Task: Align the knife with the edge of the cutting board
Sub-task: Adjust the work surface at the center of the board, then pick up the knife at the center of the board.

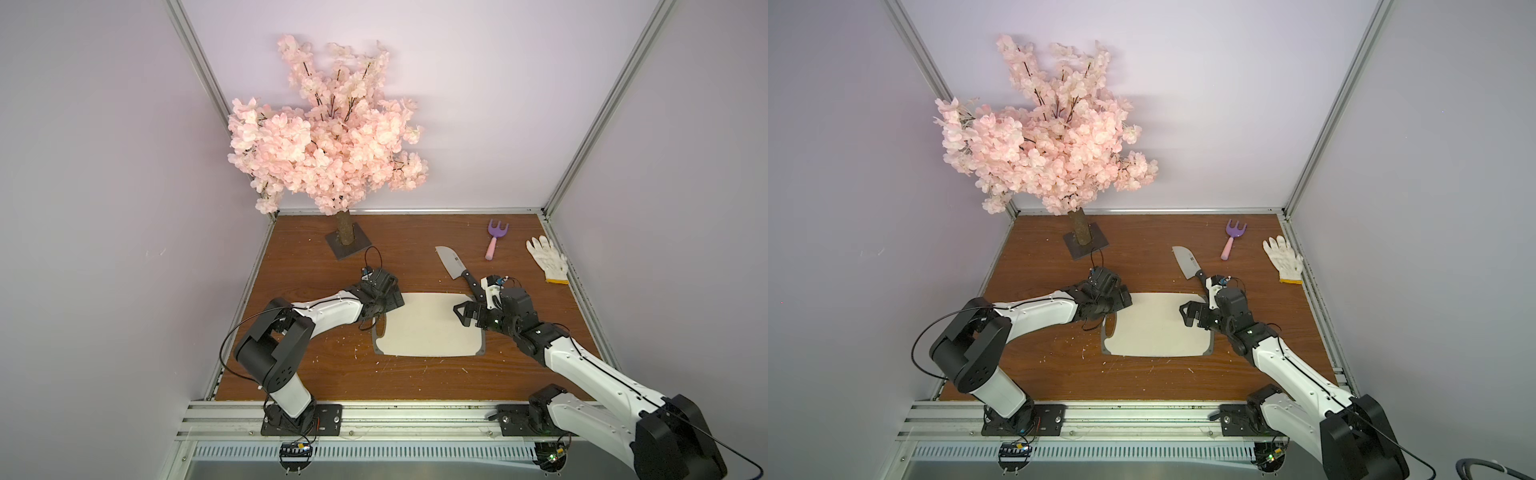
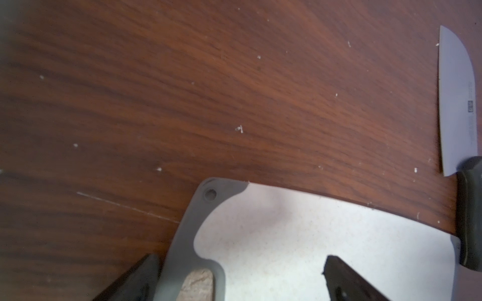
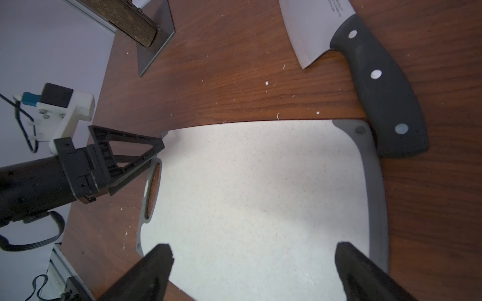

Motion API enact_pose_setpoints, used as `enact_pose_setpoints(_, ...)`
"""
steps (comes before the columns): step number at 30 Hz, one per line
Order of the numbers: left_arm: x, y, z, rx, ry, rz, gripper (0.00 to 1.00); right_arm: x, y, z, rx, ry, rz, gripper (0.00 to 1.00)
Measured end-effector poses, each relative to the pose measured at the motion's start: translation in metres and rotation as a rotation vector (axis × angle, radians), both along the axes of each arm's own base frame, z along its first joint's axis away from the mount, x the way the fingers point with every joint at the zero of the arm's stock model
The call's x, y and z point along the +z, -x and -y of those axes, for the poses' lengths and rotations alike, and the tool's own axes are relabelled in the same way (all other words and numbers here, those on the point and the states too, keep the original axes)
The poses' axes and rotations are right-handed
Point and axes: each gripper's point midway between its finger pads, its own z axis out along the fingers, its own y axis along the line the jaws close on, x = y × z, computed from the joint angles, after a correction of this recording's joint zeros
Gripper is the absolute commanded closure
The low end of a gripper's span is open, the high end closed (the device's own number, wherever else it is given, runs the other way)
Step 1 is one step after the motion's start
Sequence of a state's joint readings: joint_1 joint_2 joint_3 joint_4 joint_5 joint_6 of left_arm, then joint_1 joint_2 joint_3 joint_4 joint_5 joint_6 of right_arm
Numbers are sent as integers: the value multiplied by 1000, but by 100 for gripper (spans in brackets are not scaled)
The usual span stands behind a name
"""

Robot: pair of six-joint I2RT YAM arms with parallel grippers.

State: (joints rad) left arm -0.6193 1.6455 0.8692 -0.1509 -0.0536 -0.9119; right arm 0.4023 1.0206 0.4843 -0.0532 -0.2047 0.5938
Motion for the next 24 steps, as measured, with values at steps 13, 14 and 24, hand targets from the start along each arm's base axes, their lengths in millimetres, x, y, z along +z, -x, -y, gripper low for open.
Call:
enact_pose_setpoints(13,1,11,-4,-13,31,-17,1,0,-28,19,-26,146,-11,1)
enact_pose_setpoints(14,1,11,-5,-10,36,-20,1,1,-31,21,-31,162,-9,1)
enact_pose_setpoints(24,40,-4,-33,8,23,-22,1,-17,-74,38,-76,300,-69,11)
